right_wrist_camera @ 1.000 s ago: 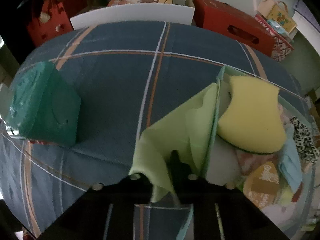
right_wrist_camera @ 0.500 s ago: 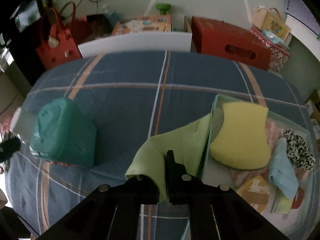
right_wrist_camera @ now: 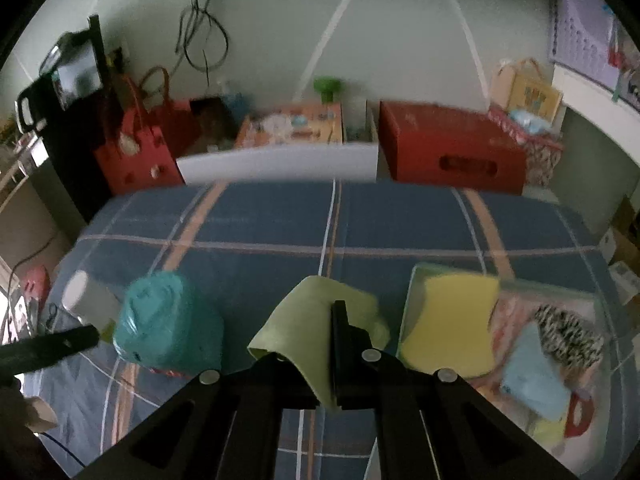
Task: Organize soft objects
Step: 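Lift the light green cloth off the bedspread with the right gripper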
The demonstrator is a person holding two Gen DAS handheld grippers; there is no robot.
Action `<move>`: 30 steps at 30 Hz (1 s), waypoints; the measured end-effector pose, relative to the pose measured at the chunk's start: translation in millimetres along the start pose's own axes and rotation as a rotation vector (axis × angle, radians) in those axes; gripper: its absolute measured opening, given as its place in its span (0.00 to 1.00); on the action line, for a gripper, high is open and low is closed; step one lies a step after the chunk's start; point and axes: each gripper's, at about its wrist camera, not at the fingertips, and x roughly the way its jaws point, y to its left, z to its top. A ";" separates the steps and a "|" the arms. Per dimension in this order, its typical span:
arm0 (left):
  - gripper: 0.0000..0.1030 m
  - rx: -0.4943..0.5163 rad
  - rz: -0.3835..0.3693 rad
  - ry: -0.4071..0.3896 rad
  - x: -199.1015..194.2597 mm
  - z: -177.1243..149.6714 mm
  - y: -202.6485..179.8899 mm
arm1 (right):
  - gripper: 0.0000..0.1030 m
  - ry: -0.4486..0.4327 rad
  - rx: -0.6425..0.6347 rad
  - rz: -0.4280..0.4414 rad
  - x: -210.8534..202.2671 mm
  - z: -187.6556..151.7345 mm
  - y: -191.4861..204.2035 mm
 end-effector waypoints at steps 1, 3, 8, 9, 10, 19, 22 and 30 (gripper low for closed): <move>0.91 0.000 -0.001 -0.001 -0.4 0.1 -0.1 | 0.04 -0.016 0.008 0.000 -4.9 2.9 -1.4; 0.91 0.001 -0.001 -0.002 -0.6 0.1 -0.3 | 0.04 -0.031 0.025 0.004 -10.3 7.7 -3.6; 0.91 0.005 -0.005 -0.001 -0.8 0.8 -1.6 | 0.04 -0.064 0.058 0.012 -21.5 18.5 -8.3; 0.91 0.005 -0.006 -0.002 -1.3 1.2 -1.9 | 0.04 -0.071 0.061 0.013 -23.3 20.2 -8.8; 0.91 0.004 -0.008 -0.003 -1.9 1.4 -1.7 | 0.04 -0.079 0.063 0.015 -25.3 22.8 -9.2; 0.91 -0.001 -0.036 -0.017 -9.4 7.5 -4.0 | 0.04 -0.108 0.078 0.031 -25.6 31.8 -15.4; 0.91 -0.005 -0.048 -0.016 -12.7 13.7 -5.4 | 0.04 -0.104 0.092 0.039 -21.2 32.2 -21.3; 0.91 0.093 -0.052 -0.019 -25.5 58.4 -23.8 | 0.04 -0.093 0.134 0.046 -13.3 36.3 -39.0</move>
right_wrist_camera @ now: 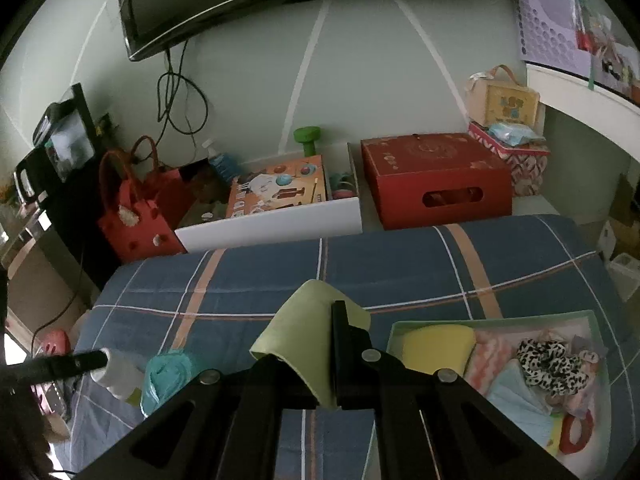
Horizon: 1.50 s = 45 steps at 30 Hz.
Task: Organize soft objects
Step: 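Lift the light green cloth off the bedspread with the right gripper, then grasp the small red toy with the left gripper while the right holds the green cloth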
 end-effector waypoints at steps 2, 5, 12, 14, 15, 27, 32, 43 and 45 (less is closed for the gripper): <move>0.91 0.062 0.007 0.020 3.3 20.9 -8.3 | 0.04 -0.006 0.010 0.004 -1.3 2.6 -2.8; 0.91 0.113 -0.001 0.128 23.6 41.7 -15.8 | 0.04 -0.032 0.018 0.016 -6.7 8.5 -4.2; 0.90 0.099 -0.010 0.448 92.4 65.0 -17.9 | 0.04 -0.081 0.026 0.004 -21.2 15.4 -7.6; 0.90 0.100 0.015 0.510 108.2 68.5 -18.7 | 0.04 -0.091 0.034 0.003 -25.0 16.7 -9.7; 0.89 0.100 0.035 0.530 114.6 70.1 -18.8 | 0.04 -0.095 0.036 0.003 -26.7 16.9 -10.0; 0.56 0.016 0.151 0.635 153.2 77.9 -3.3 | 0.04 -0.124 0.057 0.004 -38.3 19.1 -15.9; 0.43 0.037 0.173 0.674 166.7 70.9 -5.6 | 0.04 -0.122 0.070 0.006 -38.3 20.0 -18.5; 0.19 0.064 0.170 0.710 181.0 51.6 -13.6 | 0.04 -0.111 0.088 0.010 -35.9 18.8 -23.4; 0.18 0.064 0.172 0.698 182.1 48.3 -20.3 | 0.04 -0.111 0.092 0.011 -35.3 18.6 -24.3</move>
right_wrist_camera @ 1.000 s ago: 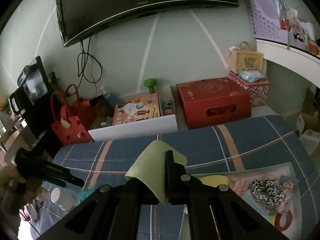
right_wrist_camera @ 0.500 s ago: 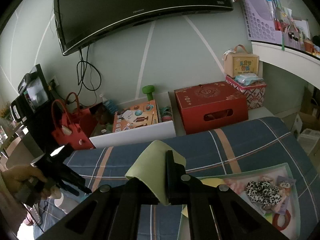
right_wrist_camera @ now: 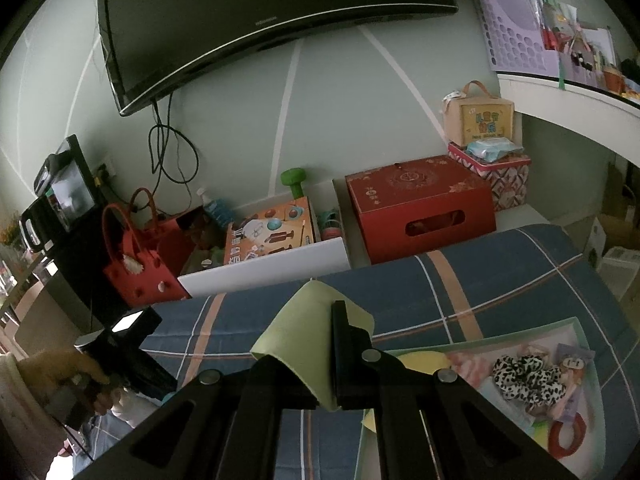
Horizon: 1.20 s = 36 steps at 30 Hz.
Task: Organize soft objects
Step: 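Grasp the small red toy with the left gripper while the right holds the green cloth, then carry the red toy and green cloth over the tray and open the left gripper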
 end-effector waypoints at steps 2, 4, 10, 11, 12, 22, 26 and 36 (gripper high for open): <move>0.15 -0.008 -0.017 -0.016 -0.8 -3.5 -3.8 | 0.04 0.001 0.005 0.001 0.3 -0.1 -1.2; 0.15 -0.019 -0.009 -0.042 -7.7 -10.6 -0.9 | 0.04 0.001 0.008 0.002 -0.2 -0.1 -2.9; 0.14 -0.033 -0.041 -0.166 -44.7 -36.2 18.8 | 0.04 -0.002 0.027 -0.005 -3.5 -0.7 -10.2; 0.14 -0.031 -0.044 -0.185 -50.2 -40.1 18.4 | 0.04 -0.004 0.032 -0.008 -5.1 -0.4 -11.8; 0.14 -0.026 -0.055 -0.203 -56.2 -45.1 18.4 | 0.04 -0.005 0.036 -0.009 -6.1 -0.4 -13.3; 0.14 0.044 -0.134 -0.452 -120.3 -100.5 -6.7 | 0.04 -0.009 0.107 0.001 -14.8 -0.2 -36.2; 0.14 0.082 -0.168 -0.584 -147.4 -133.5 -26.5 | 0.04 -0.011 0.119 0.004 -17.9 -0.1 -40.4; 0.14 0.304 -0.361 -0.633 -134.7 -190.4 -128.8 | 0.04 -0.051 0.142 -0.086 -59.5 0.9 -64.7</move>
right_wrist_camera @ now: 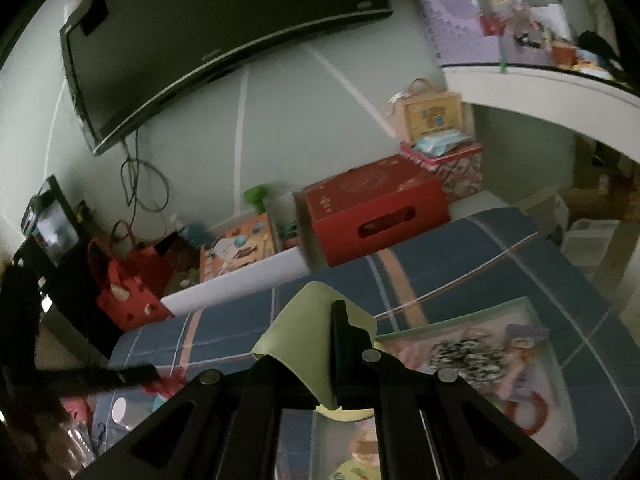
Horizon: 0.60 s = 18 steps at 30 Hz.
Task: Organize soft objects
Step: 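Carry the red toy and green cloth over the tray and open the left gripper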
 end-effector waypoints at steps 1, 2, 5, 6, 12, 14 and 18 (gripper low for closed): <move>0.14 0.013 -0.009 0.008 4.0 -2.5 -7.5 | 0.04 -0.008 0.010 -0.007 -3.7 1.3 -3.8; 0.14 0.026 -0.020 0.015 8.1 -5.3 -15.8 | 0.04 -0.016 0.021 -0.016 -8.0 2.4 -8.7; 0.14 0.052 -0.046 0.023 16.2 -12.4 -34.4 | 0.04 -0.031 0.059 -0.060 -17.9 5.3 -25.2; 0.14 0.059 -0.052 0.023 20.1 -15.5 -39.9 | 0.04 -0.034 0.073 -0.083 -21.0 6.3 -31.9; 0.14 0.062 -0.101 0.058 52.3 -35.2 -55.5 | 0.04 -0.019 0.164 -0.185 -26.5 7.2 -68.0; 0.14 0.064 -0.109 0.077 63.4 -39.6 -58.1 | 0.04 -0.013 0.180 -0.203 -26.0 7.2 -74.0; 0.14 0.072 -0.121 0.090 82.2 -47.3 -60.4 | 0.04 0.002 0.185 -0.201 -20.4 7.1 -76.8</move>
